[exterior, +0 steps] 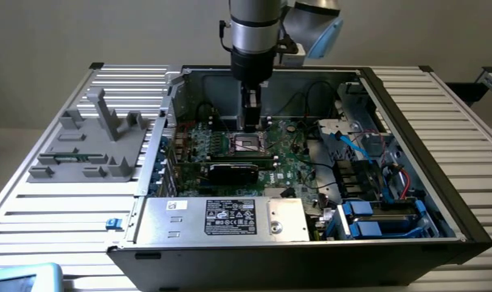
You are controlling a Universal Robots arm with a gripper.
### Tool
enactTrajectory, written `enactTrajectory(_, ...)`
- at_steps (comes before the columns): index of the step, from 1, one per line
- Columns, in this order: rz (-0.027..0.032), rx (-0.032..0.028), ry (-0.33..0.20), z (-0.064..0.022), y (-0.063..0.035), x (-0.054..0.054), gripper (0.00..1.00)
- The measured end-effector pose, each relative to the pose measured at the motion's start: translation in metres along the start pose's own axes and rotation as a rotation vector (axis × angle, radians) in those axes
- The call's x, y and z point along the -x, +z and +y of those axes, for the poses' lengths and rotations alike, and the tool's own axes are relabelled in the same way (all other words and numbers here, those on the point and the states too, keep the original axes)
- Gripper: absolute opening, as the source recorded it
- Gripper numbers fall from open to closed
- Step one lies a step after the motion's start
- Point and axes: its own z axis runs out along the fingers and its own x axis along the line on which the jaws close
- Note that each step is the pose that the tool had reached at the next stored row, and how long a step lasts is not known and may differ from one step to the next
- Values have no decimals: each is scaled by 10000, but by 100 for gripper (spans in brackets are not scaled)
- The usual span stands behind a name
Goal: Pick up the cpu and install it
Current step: 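Place the cpu into insertion slot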
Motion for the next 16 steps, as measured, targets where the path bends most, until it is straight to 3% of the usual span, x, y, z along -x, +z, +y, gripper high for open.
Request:
enactTrajectory(3, -1, 95, -1, -49, 39, 0, 55)
enactTrajectory(13, 5, 507, -7, -163, 149, 1, 55)
enactTrajectory(16, 61, 546, -7, -168, 186, 2, 55)
